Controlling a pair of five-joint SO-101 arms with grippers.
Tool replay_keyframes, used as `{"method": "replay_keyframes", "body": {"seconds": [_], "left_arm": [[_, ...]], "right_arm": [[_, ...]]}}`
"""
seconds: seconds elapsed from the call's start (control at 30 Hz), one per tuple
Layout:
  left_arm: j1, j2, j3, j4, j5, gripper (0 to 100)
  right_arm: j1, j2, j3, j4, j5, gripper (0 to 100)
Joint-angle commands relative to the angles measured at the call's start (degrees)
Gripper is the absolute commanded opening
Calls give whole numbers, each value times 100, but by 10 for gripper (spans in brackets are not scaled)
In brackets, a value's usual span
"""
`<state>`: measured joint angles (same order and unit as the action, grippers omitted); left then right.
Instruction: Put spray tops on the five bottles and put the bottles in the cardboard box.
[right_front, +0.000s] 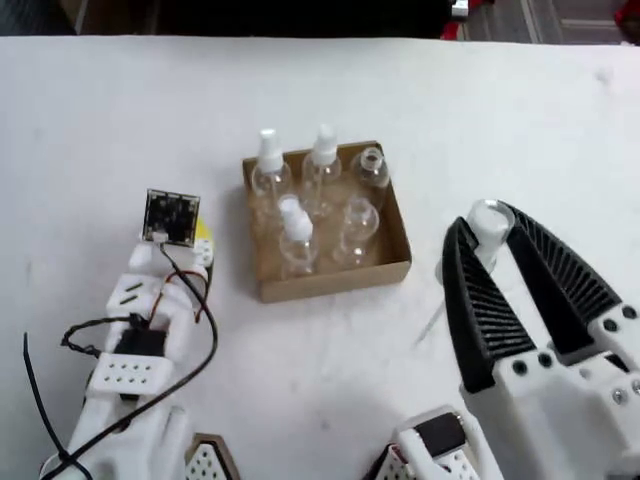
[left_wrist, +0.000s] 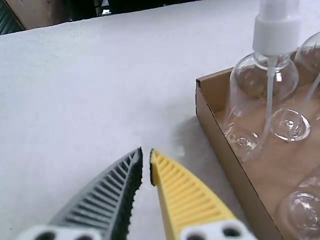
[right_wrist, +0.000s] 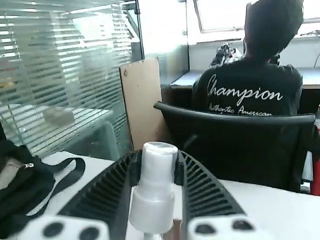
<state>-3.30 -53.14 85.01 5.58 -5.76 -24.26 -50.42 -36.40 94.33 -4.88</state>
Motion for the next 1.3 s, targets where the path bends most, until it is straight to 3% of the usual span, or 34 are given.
{"method": "replay_keyframes", "body": {"seconds": [0.0, 0.27, 0.37, 0.97, 1.27], "left_arm": [[75, -4, -44, -141, -62, 35], [75, -4, -44, -141, -62, 35], [75, -4, -44, -158, -62, 35], [75, -4, -44, -176, -62, 35], [75, -4, -44, -176, -62, 35]], "right_arm": [[426, -857, 2004, -1640, 0, 15], [1622, -2018, 5837, -6123, 9, 15], [1727, -2009, 6549, -7090, 413, 15], [1490, -1499, 6831, -7626, 668, 18], [1473, -716, 6848, -8532, 686, 15]]}}
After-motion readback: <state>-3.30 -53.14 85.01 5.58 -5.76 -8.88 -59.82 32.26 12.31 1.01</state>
